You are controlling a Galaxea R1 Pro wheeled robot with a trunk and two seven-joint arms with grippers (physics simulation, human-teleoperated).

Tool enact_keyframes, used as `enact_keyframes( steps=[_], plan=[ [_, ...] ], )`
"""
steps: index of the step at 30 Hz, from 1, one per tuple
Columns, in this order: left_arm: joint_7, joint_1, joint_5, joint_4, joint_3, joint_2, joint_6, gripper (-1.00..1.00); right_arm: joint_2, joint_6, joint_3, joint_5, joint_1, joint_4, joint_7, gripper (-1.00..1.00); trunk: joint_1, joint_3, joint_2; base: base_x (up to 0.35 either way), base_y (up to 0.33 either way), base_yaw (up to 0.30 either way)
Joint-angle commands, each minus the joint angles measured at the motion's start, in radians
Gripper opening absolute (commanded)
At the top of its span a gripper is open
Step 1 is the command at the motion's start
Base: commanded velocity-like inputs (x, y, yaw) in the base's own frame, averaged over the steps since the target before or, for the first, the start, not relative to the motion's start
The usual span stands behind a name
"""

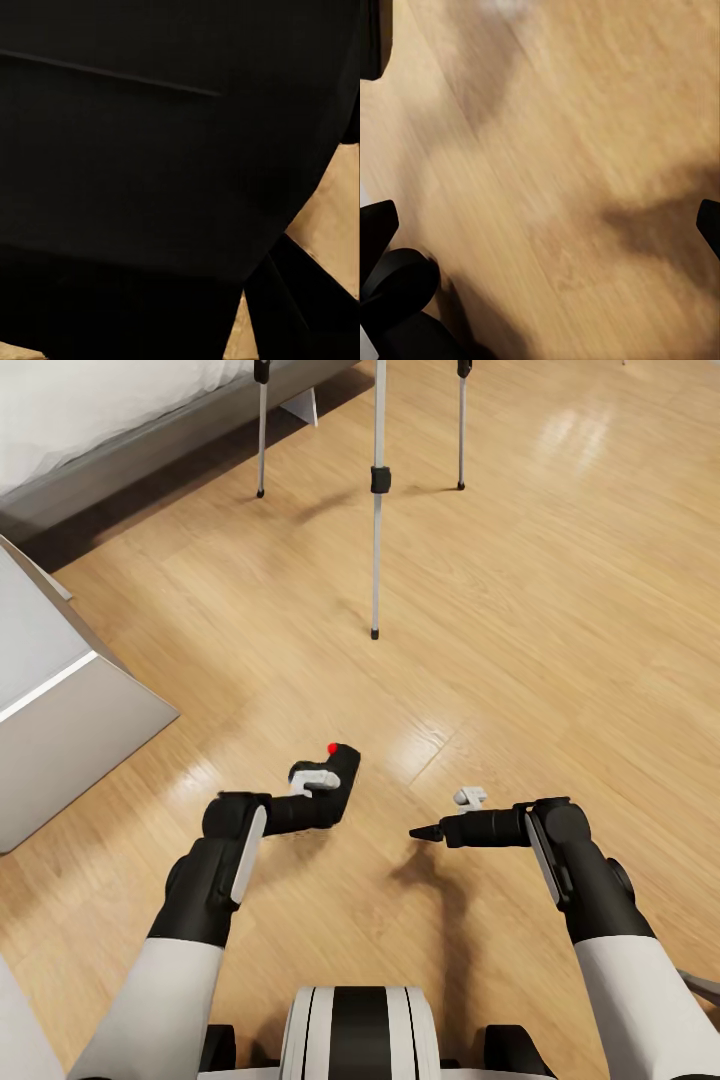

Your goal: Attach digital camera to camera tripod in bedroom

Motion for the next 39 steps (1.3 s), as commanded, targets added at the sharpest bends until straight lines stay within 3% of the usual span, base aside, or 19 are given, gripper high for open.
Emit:
enact_keyframes(
  steps=[1, 3, 4, 8, 9, 12, 15, 17, 22, 29, 33, 39],
  plan=[
    [0.062, 0.0, 0.001, -0.011, -0.006, 0.0, 0.004, -1.0, 0.0, 0.004, -0.001, 0.011, -0.001, -0.001, 0.01, 1.0, 0.0, -0.001, 0.0, 0.0, 0.0, 0.0],
    [0.245, 0.001, 0.038, -0.023, -0.014, 0.0, 0.002, -1.0, 0.0, 0.004, -0.001, 0.011, -0.001, 0.0, 0.01, 1.0, 0.0, -0.001, 0.0, 0.0, 0.0, 0.0],
    [0.295, 0.002, 0.067, -0.025, -0.015, 0.0, 0.001, -1.0, 0.0, 0.004, -0.001, 0.011, -0.001, 0.0, 0.01, 1.0, 0.0, -0.001, 0.0, 0.0, 0.0, 0.0],
    [0.374, 0.003, 0.171, -0.022, -0.018, 0.0, 0.0, -1.0, 0.001, 0.004, 0.0, 0.011, -0.001, 0.0, 0.007, 1.0, 0.0, -0.001, 0.0, 0.0, 0.0, 0.0],
    [0.381, 0.003, 0.184, -0.019, -0.018, 0.0, 0.0, -1.0, 0.001, 0.004, 0.0, 0.011, -0.001, 0.0, 0.007, 1.0, 0.0, -0.001, 0.0, 0.0, 0.0, 0.0],
    [0.396, 0.01, 0.214, 0.014, -0.017, 0.0, -0.012, -1.0, 0.0, 0.004, 0.0, 0.011, -0.001, 0.0, 0.005, 1.0, 0.0, -0.001, 0.0, 0.0, 0.0, 0.0],
    [0.413, 0.019, 0.228, 0.056, -0.011, 0.009, -0.083, -1.0, 0.001, 0.004, 0.0, 0.011, -0.001, 0.0, 0.004, 1.0, 0.0, -0.001, 0.0, 0.0, 0.0, 0.0],
    [0.462, 0.021, 0.235, 0.067, -0.009, 0.012, -0.136, -1.0, 0.002, 0.004, 0.001, 0.011, -0.001, 0.0, 0.004, 1.0, 0.0, -0.001, 0.0, 0.0, 0.0, 0.0],
    [0.593, 0.022, 0.266, 0.072, -0.007, 0.01, -0.171, -1.0, 0.001, 0.004, 0.001, 0.011, -0.001, 0.0, 0.004, 1.0, 0.0, -0.001, 0.0, 0.0, 0.0, 0.0],
    [0.64, 0.042, 0.349, 0.056, -0.007, 0.011, -0.183, -1.0, 0.001, 0.004, 0.001, 0.01, -0.001, 0.0, 0.006, 1.0, 0.0, -0.001, 0.0, 0.0, 0.0, 0.0],
    [0.643, 0.049, 0.359, 0.049, -0.007, 0.011, -0.184, -1.0, 0.001, 0.004, 0.0, 0.01, -0.001, 0.001, 0.006, 1.0, 0.0, -0.001, 0.0, 0.0, 0.0, 0.0],
    [0.644, 0.054, 0.365, 0.045, -0.007, 0.011, -0.185, -1.0, 0.0, 0.004, -0.001, 0.009, -0.001, 0.001, 0.007, 1.0, -0.003, 0.023, 0.001, 0.0, 0.0, 0.0]
  ],
)
